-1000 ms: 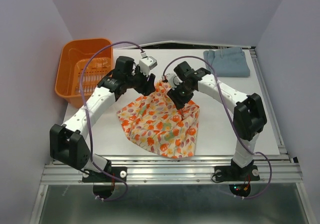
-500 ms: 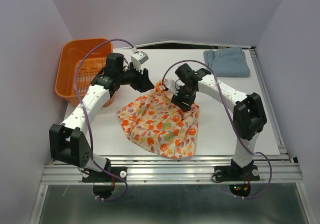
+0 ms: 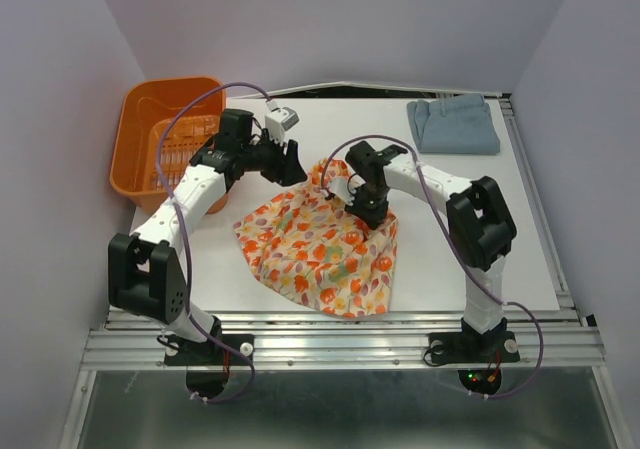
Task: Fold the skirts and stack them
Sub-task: Flatten the skirt out
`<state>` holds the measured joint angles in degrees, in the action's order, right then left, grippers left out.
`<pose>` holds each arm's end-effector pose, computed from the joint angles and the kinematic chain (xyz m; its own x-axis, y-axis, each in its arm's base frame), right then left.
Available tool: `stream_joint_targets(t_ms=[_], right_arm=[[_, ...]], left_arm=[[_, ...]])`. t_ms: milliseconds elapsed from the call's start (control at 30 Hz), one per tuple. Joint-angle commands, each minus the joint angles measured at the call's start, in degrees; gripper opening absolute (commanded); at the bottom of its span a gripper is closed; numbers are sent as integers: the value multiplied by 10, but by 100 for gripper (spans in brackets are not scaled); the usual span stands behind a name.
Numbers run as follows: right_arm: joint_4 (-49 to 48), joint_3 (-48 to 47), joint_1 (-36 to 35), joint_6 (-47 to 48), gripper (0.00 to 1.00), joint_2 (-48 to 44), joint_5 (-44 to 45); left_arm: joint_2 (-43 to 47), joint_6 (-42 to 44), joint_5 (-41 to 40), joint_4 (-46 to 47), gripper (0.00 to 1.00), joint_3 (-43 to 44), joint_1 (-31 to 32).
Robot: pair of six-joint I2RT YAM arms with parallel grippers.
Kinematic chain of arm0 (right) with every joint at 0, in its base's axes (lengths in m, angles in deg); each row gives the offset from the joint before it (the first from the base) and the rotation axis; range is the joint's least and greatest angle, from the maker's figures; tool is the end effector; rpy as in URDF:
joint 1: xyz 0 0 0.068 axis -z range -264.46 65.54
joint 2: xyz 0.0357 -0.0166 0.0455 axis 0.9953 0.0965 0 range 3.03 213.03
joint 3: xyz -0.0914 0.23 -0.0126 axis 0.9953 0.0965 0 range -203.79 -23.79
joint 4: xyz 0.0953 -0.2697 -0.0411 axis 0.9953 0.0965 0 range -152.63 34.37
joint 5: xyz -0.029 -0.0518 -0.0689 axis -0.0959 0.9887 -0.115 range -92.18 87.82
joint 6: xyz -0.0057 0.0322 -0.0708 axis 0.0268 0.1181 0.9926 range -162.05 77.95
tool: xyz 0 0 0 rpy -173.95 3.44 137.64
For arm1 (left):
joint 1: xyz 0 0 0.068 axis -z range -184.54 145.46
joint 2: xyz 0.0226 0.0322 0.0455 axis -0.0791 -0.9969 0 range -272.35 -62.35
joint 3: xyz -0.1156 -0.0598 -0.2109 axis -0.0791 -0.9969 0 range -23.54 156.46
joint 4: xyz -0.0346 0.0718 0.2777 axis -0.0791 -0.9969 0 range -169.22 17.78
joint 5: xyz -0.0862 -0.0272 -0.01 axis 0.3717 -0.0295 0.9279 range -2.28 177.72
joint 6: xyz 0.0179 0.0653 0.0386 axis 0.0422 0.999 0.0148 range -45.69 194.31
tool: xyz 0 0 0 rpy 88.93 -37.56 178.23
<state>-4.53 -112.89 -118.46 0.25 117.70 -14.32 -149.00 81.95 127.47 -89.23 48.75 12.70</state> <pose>0.3303 0.2397 0.1273 -0.2287 -0.9478 -0.2220 -0.9731 0.2160 0.0804 0.3631 -0.1572 0.2761 -0.3932 0.2289 -0.8905 0.8087 0.5470 -0.2164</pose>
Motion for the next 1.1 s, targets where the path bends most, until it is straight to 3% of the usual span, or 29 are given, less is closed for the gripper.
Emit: stream_joint_targets(t_ms=[0, 167, 300, 600, 667, 867, 1067], right_arm=[[2, -26, 0, -18, 1, -38, -10], [-40, -54, 0, -85, 1, -111, -4], [-101, -23, 6, -117, 1, -179, 14], [-152, 26, 17, -165, 1, -259, 56], [-153, 35, 17, -169, 1, -265, 56], [-153, 48, 17, -177, 1, -279, 52], [-153, 51, 22, -181, 1, -282, 51]], left_arm=[[-4, -16, -30, 23, 59, 23, -2], [-19, -60, -80, 57, 60, 28, -2], [-27, -95, -101, 111, 62, 12, 10], [-103, -156, -216, 117, 63, 55, 111], [-124, -167, -226, 117, 62, 60, 123], [-171, -191, -313, 105, 47, 84, 137], [-207, -183, -376, 79, 47, 107, 137]])
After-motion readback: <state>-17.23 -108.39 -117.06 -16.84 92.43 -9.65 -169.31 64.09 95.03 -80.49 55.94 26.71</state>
